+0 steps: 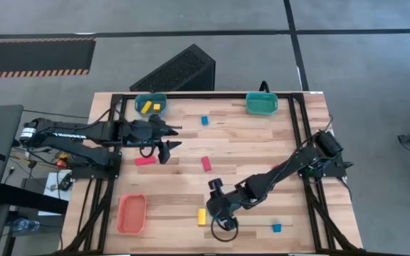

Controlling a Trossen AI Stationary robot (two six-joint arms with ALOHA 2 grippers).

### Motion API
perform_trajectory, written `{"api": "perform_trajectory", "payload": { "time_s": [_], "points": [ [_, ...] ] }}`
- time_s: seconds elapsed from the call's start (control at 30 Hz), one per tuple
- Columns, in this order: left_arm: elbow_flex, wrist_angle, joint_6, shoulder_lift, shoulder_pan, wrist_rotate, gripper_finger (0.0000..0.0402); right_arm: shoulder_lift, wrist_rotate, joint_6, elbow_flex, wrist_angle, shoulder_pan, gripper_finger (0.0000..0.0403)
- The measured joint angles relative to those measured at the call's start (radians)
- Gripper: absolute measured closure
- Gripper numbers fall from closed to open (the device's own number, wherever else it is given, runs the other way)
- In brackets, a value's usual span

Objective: Sort & place blocks by color
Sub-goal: Put the yellow block into the blue bin

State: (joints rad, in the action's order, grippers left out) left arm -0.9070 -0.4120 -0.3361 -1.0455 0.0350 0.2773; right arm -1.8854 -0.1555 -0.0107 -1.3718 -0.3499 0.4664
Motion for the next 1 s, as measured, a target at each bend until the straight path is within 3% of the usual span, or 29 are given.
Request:
{"api": "perform_trajectory", "payload": {
  "time_s": [0.1, 0.23, 0.43, 0.7, 1.0],
  "points": [
    [0.000, -0.035, -0.027, 0.019, 0.075, 0.152, 0.0219, 0.000, -0.001, -0.125, 0.000, -0.003, -0.022, 0.0155],
    [0.000, -0.066, -0.068, 0.027, 0.144, 0.256, 0.0219, -0.001, 0.001, -0.154, 0.000, 0.028, -0.081, 0.0138],
    [0.000, -0.206, -0.144, 0.026, 0.192, 0.384, 0.0219, -0.001, 0.161, -0.254, 0.000, 0.124, -0.171, 0.0131],
    [0.000, -0.253, -0.358, 0.025, 0.249, 0.379, 0.0219, -0.124, 0.342, -0.412, 0.001, 0.183, -0.151, 0.0131],
    [0.000, -0.247, -0.495, 0.025, 0.305, 0.454, 0.0219, -0.218, 0.353, -0.494, -0.036, 0.131, -0.113, 0.0131]
  ]
}}
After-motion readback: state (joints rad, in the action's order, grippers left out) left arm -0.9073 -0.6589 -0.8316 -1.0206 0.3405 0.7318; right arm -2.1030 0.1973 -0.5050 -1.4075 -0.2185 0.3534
